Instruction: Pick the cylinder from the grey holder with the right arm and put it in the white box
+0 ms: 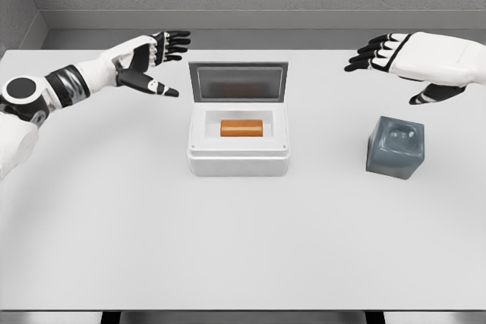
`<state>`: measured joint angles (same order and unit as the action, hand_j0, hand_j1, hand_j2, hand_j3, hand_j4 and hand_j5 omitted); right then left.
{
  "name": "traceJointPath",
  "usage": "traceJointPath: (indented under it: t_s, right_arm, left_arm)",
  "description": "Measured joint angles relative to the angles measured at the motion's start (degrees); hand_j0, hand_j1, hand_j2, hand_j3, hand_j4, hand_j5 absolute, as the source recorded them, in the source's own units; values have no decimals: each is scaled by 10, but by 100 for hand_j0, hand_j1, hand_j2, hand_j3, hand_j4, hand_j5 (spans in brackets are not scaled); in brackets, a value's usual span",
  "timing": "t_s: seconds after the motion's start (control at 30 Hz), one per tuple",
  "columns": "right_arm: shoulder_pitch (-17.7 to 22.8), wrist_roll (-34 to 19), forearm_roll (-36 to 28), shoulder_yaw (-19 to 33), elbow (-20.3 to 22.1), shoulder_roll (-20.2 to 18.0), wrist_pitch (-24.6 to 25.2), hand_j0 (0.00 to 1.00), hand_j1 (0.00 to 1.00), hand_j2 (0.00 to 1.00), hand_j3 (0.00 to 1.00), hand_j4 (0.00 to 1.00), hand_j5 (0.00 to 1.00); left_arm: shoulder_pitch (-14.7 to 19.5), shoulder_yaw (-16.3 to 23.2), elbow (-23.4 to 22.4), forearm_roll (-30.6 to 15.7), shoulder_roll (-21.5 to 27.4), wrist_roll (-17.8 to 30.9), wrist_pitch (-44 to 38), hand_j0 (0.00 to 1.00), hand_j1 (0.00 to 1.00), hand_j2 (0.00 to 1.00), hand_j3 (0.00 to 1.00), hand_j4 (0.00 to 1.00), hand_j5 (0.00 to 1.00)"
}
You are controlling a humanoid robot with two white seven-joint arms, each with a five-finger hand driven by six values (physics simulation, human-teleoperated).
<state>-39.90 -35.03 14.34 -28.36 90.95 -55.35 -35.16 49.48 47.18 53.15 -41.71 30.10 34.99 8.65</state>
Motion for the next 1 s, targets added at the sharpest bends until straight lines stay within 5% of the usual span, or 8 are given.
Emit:
traceJointPath:
  t_s: [0.43,1.0]
  right_arm:
    - [-2,0,0,-9,1,5,0,100,100,100,100,100,100]
    - [-1,0,0,-14,1,6,0,100,100,100,100,100,100]
  left_arm:
    - [-2,-1,11,11,-25,0,-4,100,100,100,100,100,100]
    - [-21,1,93,9,-2,0,-2,100,100,100,100,100,100]
